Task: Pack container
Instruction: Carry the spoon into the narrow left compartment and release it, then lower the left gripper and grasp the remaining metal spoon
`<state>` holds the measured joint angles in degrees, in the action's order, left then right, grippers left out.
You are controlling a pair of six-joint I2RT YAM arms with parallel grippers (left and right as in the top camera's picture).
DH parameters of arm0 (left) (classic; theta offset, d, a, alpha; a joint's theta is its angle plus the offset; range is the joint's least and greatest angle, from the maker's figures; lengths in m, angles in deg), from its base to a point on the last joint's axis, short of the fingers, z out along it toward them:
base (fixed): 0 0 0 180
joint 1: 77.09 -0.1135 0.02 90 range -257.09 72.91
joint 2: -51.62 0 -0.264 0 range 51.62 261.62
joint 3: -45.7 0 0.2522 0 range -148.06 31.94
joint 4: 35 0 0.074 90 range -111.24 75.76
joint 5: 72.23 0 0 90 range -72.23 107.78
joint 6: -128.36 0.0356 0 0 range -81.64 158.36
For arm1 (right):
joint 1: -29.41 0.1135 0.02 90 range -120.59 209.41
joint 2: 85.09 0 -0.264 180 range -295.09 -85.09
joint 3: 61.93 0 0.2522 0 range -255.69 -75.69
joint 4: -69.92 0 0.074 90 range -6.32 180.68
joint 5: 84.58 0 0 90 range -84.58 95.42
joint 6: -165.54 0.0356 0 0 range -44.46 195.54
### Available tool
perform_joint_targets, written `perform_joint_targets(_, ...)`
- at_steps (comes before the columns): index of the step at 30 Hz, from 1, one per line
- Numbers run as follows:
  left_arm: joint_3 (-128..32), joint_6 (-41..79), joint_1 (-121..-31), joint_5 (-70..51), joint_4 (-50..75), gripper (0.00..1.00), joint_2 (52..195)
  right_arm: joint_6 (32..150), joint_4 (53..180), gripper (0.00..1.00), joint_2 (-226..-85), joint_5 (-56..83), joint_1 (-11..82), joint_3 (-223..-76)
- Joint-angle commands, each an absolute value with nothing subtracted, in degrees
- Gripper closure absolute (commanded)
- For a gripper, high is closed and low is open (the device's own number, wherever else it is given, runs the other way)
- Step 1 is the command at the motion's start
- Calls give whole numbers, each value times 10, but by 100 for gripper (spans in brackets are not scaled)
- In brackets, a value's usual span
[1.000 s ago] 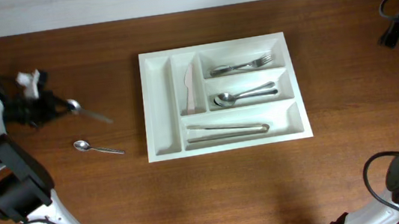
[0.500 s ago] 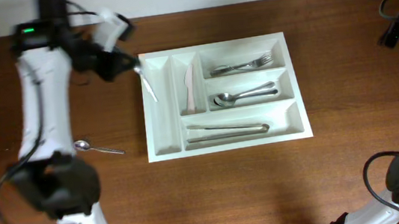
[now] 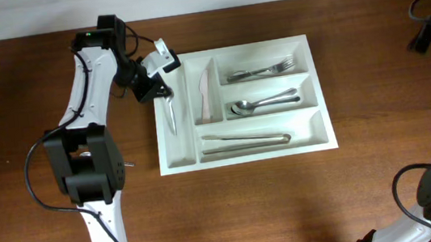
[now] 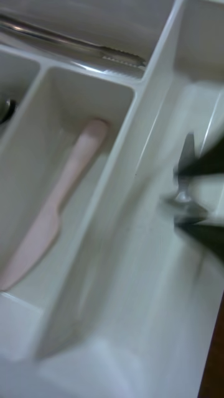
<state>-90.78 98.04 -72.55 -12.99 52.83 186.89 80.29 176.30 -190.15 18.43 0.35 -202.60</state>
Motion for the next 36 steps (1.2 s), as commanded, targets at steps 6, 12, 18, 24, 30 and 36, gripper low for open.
perform_joint_targets(6, -1064, 825, -743, 29, 664, 16, 1835, 808, 1763, 1, -1903, 187, 1, -2029)
perform_joint_targets(12, -1080, 800, -776, 55, 697, 4, 1704, 808, 1763, 1, -1903, 187, 1, -2029)
perform_joint_targets(18, -982, 793, -846, 55, 690, 0, 1562, 808, 1772, 1, -1903, 187, 1, -2029)
perform_joint_targets(24, -813, 681, -947, 49, 618, 0, 1549, 808, 1776, 1, -1903, 187, 1, -2029)
perform_joint_targets(30, -647, 699, -1037, -86, 512, 0, 1615, 808, 1776, 1, -1903, 187, 1, -2029)
perform_joint_targets(36, -621, 732, -1097, -172, 491, 9, 1736, 808, 1776, 1, -1903, 187, 1, -2029)
